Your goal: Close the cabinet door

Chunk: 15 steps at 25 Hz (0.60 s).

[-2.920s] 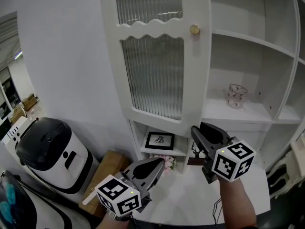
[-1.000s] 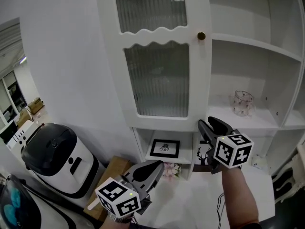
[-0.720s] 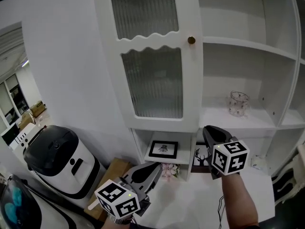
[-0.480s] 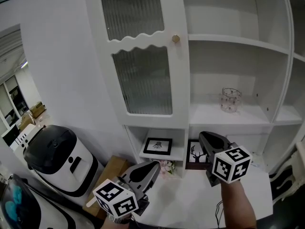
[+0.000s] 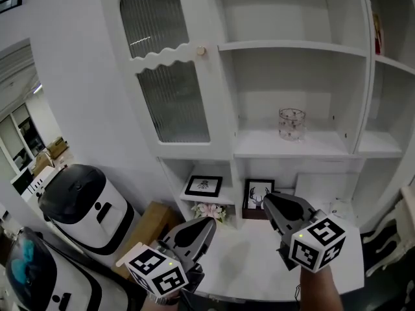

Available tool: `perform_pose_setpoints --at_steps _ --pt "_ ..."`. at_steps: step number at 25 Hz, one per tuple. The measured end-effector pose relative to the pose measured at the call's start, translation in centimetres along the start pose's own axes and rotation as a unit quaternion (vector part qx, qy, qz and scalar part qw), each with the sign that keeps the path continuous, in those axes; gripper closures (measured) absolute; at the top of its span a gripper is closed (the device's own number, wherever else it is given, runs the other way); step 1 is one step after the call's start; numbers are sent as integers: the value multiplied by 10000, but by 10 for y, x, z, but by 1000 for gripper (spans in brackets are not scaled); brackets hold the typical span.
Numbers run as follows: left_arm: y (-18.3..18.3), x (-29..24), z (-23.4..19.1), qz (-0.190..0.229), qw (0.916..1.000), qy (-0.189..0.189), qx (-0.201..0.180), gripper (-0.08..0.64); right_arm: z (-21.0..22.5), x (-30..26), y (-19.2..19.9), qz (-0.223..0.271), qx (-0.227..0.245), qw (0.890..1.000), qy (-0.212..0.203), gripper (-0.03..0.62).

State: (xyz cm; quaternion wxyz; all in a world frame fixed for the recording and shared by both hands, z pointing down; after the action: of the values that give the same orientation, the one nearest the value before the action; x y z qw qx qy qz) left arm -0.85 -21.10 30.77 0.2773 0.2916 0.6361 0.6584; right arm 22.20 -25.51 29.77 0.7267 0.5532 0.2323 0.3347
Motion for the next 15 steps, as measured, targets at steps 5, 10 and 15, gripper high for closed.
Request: perform_pose_setpoints --at_steps 5,10,15 --pt "0 17 33 13 9993 -370 -57 554 -10 34 8 -154 118 9997 -166 581" --pt "6 35 56 -69 9977 -668 -33 554 -22 53 17 -265 198 9988 -374 581" --pt "9 58 66 -160 9964 -828 -70 554 -35 63 28 -224 114 9985 -491 583"
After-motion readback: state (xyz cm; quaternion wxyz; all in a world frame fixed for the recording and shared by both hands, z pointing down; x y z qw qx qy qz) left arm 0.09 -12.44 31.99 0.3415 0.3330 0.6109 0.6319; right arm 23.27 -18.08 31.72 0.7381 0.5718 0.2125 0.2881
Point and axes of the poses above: the fingertips, and each gripper's own axes: x backward along the fingers, z to its right, y out of its underside, the point moved 8 cm from there along x, backward along the fingers, and after that the axes turned 12 degrees about -x, right-handed, at the moved point
